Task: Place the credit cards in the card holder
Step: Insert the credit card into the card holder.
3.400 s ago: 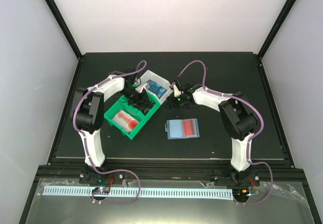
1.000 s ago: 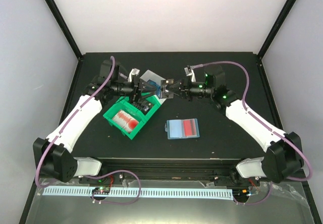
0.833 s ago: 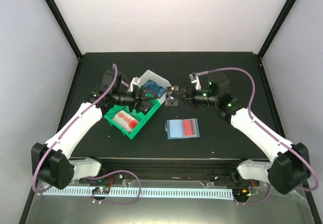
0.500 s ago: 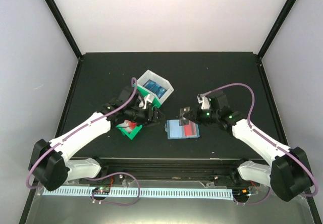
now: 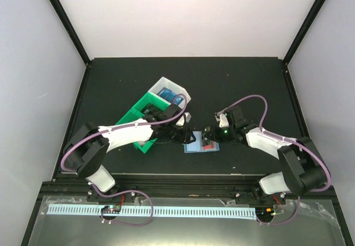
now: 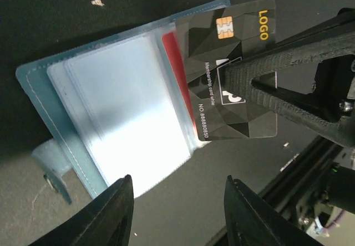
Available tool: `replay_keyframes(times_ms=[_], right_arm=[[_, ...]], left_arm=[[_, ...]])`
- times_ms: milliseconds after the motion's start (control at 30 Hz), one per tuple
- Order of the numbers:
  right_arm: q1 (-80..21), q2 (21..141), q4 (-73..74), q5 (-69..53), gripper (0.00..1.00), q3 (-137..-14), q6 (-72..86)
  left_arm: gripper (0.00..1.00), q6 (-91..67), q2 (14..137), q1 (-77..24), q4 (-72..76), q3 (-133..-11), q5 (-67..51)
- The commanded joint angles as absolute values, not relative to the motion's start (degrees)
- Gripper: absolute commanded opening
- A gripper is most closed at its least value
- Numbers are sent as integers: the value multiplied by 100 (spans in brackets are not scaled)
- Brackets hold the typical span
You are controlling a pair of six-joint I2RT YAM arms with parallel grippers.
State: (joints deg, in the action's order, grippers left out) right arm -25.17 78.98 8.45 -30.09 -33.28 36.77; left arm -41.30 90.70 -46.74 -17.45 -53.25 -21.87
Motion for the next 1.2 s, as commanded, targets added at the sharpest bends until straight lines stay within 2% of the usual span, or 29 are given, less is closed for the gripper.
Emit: replay_keyframes(times_ms=[0,333,533,700,800,1167], right_arm=[[-2448,8232,218,-3140,1,-3310,3397],[-2404,8508,-119,-3210,1,-3157,3335],[-2341,8741,-257,-3536,1,-3121,3526],[-2312,8780,-814,-3843,1,-2809,4185],[-2312,8767,-981,-3806,1,-2680,4459],[-2312,8863,-1740,-4010,1,-2393,5144]], left_arm=[[48,-3679,9270,-4893,-1415,-5650,-1523],[53,-3663,9651,-5125,-1706,-5510,-58],[54,-3734,9677,-5132,-1726,-5344,115],[49,-3847,9778,-5159,-1694,-5187,47],[43,-3880,9847,-5168,-1668,-5128,11],[33,-3855,10003,-5210,-1696,-5126,2]])
